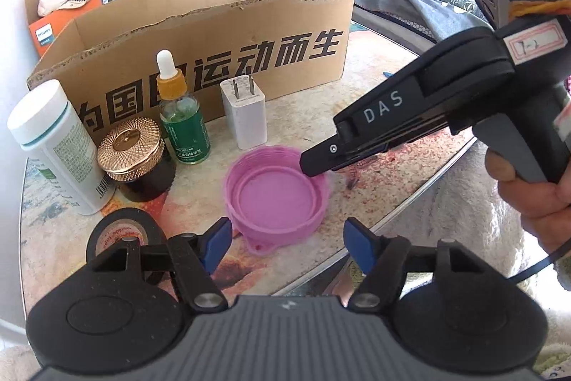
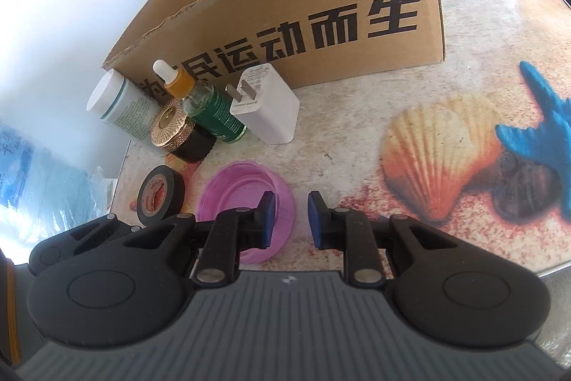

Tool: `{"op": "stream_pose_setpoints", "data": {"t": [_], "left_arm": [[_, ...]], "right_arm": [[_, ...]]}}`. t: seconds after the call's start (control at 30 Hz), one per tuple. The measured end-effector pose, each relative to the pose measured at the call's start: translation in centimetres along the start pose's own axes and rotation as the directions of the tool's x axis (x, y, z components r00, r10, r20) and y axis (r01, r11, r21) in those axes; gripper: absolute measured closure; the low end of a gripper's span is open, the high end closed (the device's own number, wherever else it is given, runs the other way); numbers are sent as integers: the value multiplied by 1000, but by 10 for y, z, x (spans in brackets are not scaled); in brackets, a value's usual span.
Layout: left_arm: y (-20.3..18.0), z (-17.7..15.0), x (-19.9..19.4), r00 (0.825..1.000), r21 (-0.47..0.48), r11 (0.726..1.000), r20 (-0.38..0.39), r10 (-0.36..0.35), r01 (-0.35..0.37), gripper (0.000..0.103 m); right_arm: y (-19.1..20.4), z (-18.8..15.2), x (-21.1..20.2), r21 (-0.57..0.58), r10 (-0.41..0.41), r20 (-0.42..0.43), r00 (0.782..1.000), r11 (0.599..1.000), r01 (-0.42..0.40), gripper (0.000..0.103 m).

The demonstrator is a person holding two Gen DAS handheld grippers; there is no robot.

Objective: Organize rigid objects
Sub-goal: 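Close the right gripper on the rim of the pink silicone bowl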

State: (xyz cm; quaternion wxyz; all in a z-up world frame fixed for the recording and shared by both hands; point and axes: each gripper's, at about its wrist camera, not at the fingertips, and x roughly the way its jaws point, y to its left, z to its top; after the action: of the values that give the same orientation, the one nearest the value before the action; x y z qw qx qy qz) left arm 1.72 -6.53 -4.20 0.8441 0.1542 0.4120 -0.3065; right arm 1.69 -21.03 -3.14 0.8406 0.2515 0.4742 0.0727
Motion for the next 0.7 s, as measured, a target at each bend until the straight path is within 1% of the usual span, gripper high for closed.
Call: {"op": "stream_pose_setpoints", "data": {"t": [0.2, 0.3, 0.4, 0.43, 0.5, 0.57, 0.63, 0.7], "left_arm": [[4, 8, 16, 999, 2, 1000, -45, 21, -21, 30], [3, 11, 24, 998, 11, 999, -45, 36, -36, 30], [3, 13, 25, 999, 5, 1000, -37, 31, -31, 32], [3, 13, 25, 999, 6, 999, -33, 37, -36, 32], [1, 13, 21, 999, 7, 999, -20, 43, -43, 32], [0, 16, 14, 999, 8, 999, 1, 44, -44, 32], [-1, 21, 0, 998, 11, 999, 40, 53, -53, 33], [1, 29, -18, 993, 17, 998, 95, 64, -66, 32]], "right_arm": [[4, 4, 7, -47, -7, 2, 1000, 999, 8, 83], [6, 6, 10, -74, -14, 6, 1000, 997, 15, 83], [9, 6, 11, -99, -15, 14, 1000, 995, 17, 83], [9, 6, 12, -102, -15, 12, 1000, 995, 16, 86], [11, 6, 12, -90, -1, 0, 1000, 996, 1, 88], [16, 6, 6, -100, -15, 8, 1000, 995, 16, 88], [25, 9, -5, -121, -16, 36, 999, 992, 21, 88], [38, 15, -21, -152, -10, 81, 997, 988, 22, 88]]}}
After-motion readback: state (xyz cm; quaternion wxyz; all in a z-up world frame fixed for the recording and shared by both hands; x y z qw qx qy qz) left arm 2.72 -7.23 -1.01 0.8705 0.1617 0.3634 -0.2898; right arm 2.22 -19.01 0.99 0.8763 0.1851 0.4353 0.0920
